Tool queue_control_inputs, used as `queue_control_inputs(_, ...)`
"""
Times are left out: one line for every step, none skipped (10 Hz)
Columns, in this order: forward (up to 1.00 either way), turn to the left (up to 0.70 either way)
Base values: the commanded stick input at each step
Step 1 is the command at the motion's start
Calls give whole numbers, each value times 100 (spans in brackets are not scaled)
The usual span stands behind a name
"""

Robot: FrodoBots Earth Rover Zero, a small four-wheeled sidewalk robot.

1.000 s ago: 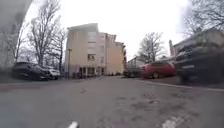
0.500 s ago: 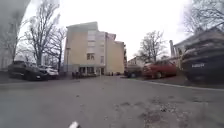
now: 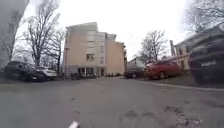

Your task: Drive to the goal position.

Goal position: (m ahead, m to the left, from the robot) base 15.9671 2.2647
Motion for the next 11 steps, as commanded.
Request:
queue_control_inputs(100,0)
queue_control_inputs(100,0)
queue_control_inputs(100,0)
queue_control_inputs(100,0)
queue_control_inputs(100,0)
queue_control_inputs(100,0)
queue_control_inputs(100,0)
queue_control_inputs(100,0)
queue_control_inputs(100,0)
queue_control_inputs(100,0)
queue_control_inputs(100,0)
